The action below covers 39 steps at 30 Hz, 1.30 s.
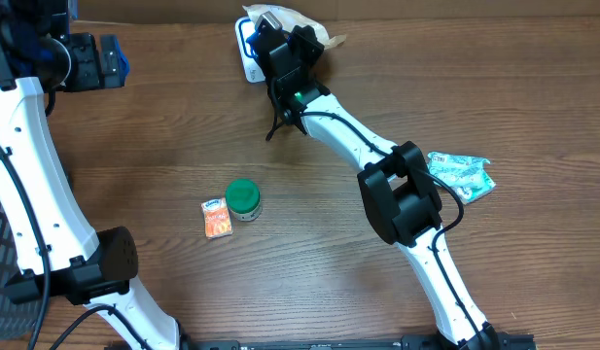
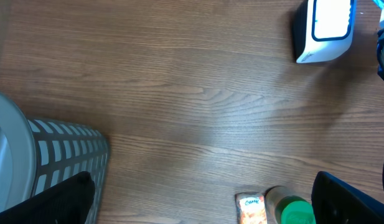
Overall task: Scan the item barcode
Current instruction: 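Carry the bag to the white scanner and hold it there, then carry the Pantree bag right and release it on the table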
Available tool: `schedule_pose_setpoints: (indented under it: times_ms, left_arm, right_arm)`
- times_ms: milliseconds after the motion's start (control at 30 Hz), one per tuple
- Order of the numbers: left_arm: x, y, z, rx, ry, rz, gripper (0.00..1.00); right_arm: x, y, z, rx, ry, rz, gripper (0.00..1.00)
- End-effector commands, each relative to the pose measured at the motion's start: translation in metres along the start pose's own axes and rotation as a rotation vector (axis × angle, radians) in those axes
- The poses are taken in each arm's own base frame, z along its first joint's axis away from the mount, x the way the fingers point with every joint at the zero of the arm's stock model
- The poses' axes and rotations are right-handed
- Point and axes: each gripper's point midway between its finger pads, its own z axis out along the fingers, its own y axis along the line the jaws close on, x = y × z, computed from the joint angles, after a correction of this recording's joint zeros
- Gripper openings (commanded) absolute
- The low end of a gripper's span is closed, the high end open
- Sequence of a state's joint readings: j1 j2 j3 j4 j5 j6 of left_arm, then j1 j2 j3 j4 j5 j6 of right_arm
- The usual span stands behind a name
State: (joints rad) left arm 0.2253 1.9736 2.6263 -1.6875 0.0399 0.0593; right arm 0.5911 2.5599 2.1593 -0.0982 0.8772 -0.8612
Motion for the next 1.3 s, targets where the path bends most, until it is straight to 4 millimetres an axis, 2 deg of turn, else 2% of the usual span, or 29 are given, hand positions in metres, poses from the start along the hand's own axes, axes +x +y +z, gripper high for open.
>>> schedule_pose_setpoints:
  times_ms: [0, 167, 367, 467, 600, 733, 833, 933, 1067, 1267]
  left_arm:
    - [0.000, 0.003, -0.002, -0.009, -0.004, 0.008, 1.00]
    - [0.000, 0.003, -0.002, -0.009, -0.004, 0.008, 1.00]
    - [0.000, 0.003, -0.002, -0.009, -0.004, 0.008, 1.00]
    - [0.000, 0.003, -0.002, -0.009, -0.004, 0.008, 1.00]
    - [0.000, 0.003, -0.002, -0.009, -0.004, 0.008, 1.00]
    - [0.000, 0.003, -0.002, -0.009, -0.004, 0.008, 1.00]
    - [0.000, 0.003, -0.002, -0.009, -0.004, 0.008, 1.00]
    - [0.000, 0.003, -0.002, -0.009, -0.004, 0.008, 1.00]
    - [0.000, 0.003, -0.002, -0.009, -0.004, 0.008, 1.00]
    - [0.000, 0.003, -0.002, -0.009, -0.004, 0.008, 1.00]
  right_arm:
    - [-0.005, -0.008, -0.006, 0.028, 0.003, 0.021, 0.04]
    - [-0.003, -0.010, -0.006, 0.039, 0.015, 0.010, 0.04]
    - [-0.009, -0.009, -0.013, 0.035, 0.001, 0.010, 0.04]
    - [-0.014, -0.017, -0.017, 0.042, -0.009, 0.023, 0.04]
    - [-0.025, -0.048, -0.029, 0.066, -0.033, 0.066, 0.04]
    - [-0.038, -0.098, -0.051, 0.095, -0.069, 0.174, 0.04]
    - [-0.044, -0.138, -0.076, 0.071, -0.100, 0.275, 0.04]
    - [-0.046, -0.160, -0.099, -0.016, -0.133, 0.351, 0.04]
    - [-0.035, -0.192, -0.136, -0.142, -0.140, 0.520, 0.04]
    - [0.000, -0.224, -0.202, -0.466, -0.093, 0.823, 0.04]
